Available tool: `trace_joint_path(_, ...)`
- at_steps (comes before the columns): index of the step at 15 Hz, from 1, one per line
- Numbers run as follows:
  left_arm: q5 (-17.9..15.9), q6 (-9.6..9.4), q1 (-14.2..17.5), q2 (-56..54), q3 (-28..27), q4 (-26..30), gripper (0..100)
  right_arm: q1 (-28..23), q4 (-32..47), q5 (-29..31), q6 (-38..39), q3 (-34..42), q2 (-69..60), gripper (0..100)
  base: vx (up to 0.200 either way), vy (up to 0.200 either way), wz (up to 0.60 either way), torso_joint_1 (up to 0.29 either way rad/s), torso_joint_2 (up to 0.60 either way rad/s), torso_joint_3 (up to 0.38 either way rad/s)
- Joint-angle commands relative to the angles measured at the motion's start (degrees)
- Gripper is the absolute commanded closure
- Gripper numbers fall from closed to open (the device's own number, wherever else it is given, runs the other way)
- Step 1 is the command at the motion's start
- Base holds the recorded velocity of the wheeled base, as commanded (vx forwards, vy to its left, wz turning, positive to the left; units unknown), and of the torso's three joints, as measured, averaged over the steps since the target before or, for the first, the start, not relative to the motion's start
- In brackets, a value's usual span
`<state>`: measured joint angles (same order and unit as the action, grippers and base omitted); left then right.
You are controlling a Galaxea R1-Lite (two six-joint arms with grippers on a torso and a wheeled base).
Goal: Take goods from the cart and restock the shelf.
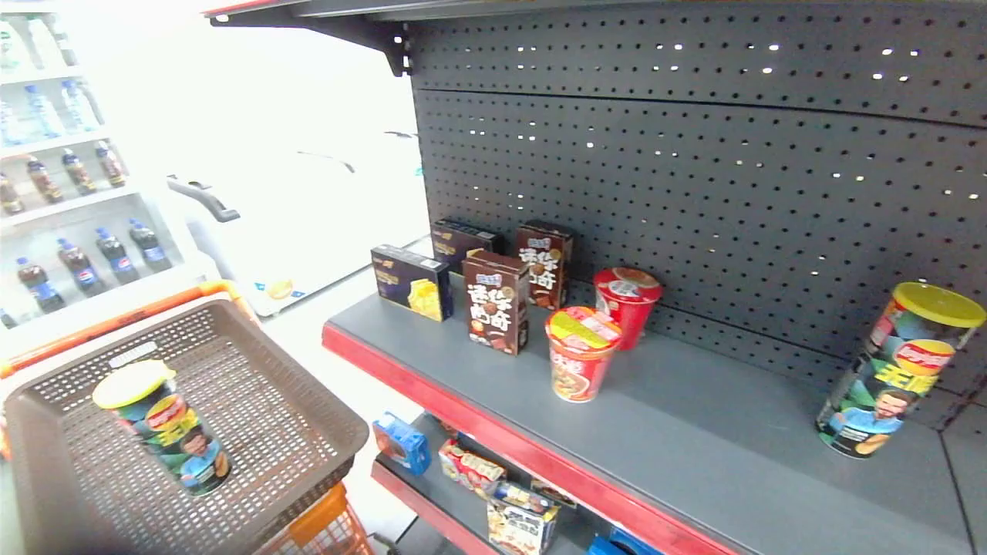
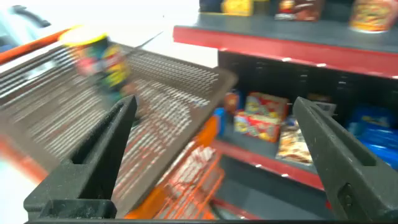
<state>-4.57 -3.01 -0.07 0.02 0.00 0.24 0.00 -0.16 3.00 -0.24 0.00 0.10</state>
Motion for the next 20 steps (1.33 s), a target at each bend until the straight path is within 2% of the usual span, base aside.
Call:
trace_joint_path(1, 0.0, 0.02, 0.0, 0.0, 0.0, 0.0, 0, 0.1, 0.0, 0.1, 0.0, 0.0, 0.0, 0, 0.000, 0.000, 0.60, 0.002, 0.00, 0.002)
trace_joint_path(4, -0.2, -0.42, -0.1, 0.0, 0.0, 0.0, 0, 0.0, 0.0, 0.0, 0.1, 0.0, 0.0, 0, 0.000, 0.000, 0.60, 0.004, 0.00, 0.001)
trace_joint_path(6, 0.0, -0.07, -0.1, 0.0, 0.0, 0.0, 0, 0.0, 0.0, 0.0, 0.1, 0.0, 0.0, 0, 0.000, 0.000, 0.60, 0.000, 0.00, 0.005)
trace_joint_path(8, -0.1, -0.33, -0.1, 0.0, 0.0, 0.1, 0, 0.0, 0.0, 0.1, 0.1, -0.1, 0.0, 0, 0.000, 0.000, 0.00, 0.000, 0.00, 0.000)
trace_joint_path(9, 0.1, -2.00, 0.0, 0.0, 0.0, -0.3, 0, 0.0, 0.0, 0.1, 0.1, -0.1, 0.0, 0, 0.000, 0.000, 0.00, 0.000, 0.00, 0.000)
trace_joint_path(10, 1.2, -7.54, 0.1, 0.1, -4.1, -1.7, 0, 0.0, 0.0, 0.1, 0.1, 0.0, 0.0, 0, 0.000, 0.000, 0.00, 0.000, 0.00, 0.000)
trace_joint_path(11, 2.4, -10.61, 0.4, 3.7, -12.2, -0.8, 0, 0.1, 0.0, 0.1, 0.1, -0.1, 0.0, 0, 0.000, 0.000, 0.00, 0.000, 0.00, 0.000)
trace_joint_path(12, 3.4, -10.35, 1.0, 21.8, -28.8, 6.3, 0, 0.0, 0.0, 0.1, 0.1, -0.1, 0.0, 0, 0.000, 0.000, 0.00, 0.000, 0.00, 0.000)
trace_joint_path(13, 4.5, -10.17, 1.0, 34.0, -42.5, 11.4, 0, 0.0, 0.0, 0.1, 0.1, 0.0, 0.0, 0, 0.000, 0.000, 0.00, 0.000, 0.00, 0.000)
trace_joint_path(14, 4.5, -10.00, 0.7, 37.2, -44.4, 12.0, 0, 0.1, 0.0, 0.1, 0.1, -0.1, 0.0, 0, 0.000, 0.000, 0.00, 0.000, 0.00, 0.000)
trace_joint_path(15, 4.1, -9.47, 0.2, 46.1, -47.7, 11.1, 0, 0.0, 0.0, 0.1, 0.1, -0.1, 0.0, 0, 0.000, 0.000, 0.00, 0.000, 0.00, 0.000)
trace_joint_path(16, 4.0, -9.47, 0.3, 47.7, -48.7, 12.1, 0, 0.0, 0.0, 0.1, 0.1, -0.1, 0.0, 0, 0.000, 0.000, 0.00, 0.000, 0.00, 0.000)
trace_joint_path(17, 4.4, -9.03, -0.5, 51.2, -47.4, 14.5, 0, 0.0, 0.0, 0.1, 0.1, -0.1, 0.0, 0, 0.000, 0.000, 0.00, 0.000, 0.00, 0.000)
trace_joint_path(18, 4.3, -7.71, 0.5, 52.3, -46.3, 15.0, 0, 0.0, 0.0, 0.1, 0.1, -0.1, 0.0, 0, 0.000, 0.000, 0.00, 0.000, 0.00, 0.000)
trace_joint_path(19, 1.8, -5.16, 1.8, 56.7, -43.2, 13.9, 0, 0.0, 0.0, 0.1, 0.1, -0.1, 0.0, 0, 0.000, 0.000, 0.00, 0.000, 0.00, 0.000)
trace_joint_path(20, -2.2, -4.81, 1.7, 59.7, -40.5, 11.9, 0, 0.0, 0.0, 0.1, 0.1, -0.1, 0.0, 0, 0.000, 0.000, 0.00, 0.000, 0.00, 0.000)
